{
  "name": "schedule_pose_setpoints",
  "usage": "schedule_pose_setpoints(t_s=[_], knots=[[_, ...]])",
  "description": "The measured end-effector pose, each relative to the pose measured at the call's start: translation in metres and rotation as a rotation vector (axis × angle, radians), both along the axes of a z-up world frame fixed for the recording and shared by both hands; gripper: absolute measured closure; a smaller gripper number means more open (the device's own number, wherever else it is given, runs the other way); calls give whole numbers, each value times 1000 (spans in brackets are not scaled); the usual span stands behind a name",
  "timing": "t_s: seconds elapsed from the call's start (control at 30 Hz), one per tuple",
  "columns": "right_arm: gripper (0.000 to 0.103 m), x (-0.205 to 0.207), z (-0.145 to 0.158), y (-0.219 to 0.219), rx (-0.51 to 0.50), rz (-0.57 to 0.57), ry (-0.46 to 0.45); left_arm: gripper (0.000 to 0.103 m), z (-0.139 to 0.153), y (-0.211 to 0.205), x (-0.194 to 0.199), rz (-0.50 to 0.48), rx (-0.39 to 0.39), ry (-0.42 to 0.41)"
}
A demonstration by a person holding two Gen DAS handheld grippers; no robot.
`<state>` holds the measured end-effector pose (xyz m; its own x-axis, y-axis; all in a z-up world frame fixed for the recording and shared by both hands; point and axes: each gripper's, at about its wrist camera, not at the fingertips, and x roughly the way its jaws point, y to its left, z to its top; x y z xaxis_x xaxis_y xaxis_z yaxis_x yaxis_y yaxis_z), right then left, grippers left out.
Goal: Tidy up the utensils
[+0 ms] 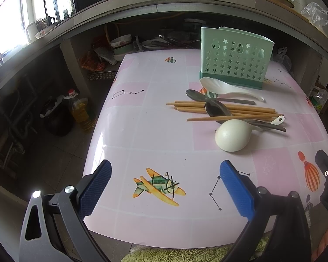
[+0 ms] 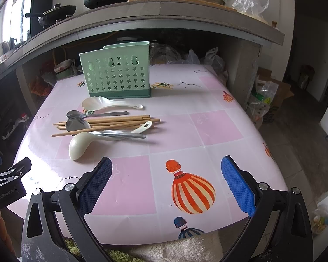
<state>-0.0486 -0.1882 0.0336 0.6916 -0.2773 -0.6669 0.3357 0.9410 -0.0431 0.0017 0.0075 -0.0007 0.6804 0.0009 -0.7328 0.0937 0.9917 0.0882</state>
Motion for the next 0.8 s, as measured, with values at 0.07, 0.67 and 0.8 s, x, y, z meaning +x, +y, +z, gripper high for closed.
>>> schedule_pose_setpoints(t_s=[0.07, 0.67, 0.8], knots=[[8, 0, 0, 0, 0, -1, -2, 6, 0, 0, 0, 0, 0, 0], [8, -1, -1, 0, 1, -2, -2, 6, -5, 0, -2, 1, 2, 6], [8, -1, -1, 1, 1, -1, -2, 6, -4, 0, -1, 2, 1, 6]])
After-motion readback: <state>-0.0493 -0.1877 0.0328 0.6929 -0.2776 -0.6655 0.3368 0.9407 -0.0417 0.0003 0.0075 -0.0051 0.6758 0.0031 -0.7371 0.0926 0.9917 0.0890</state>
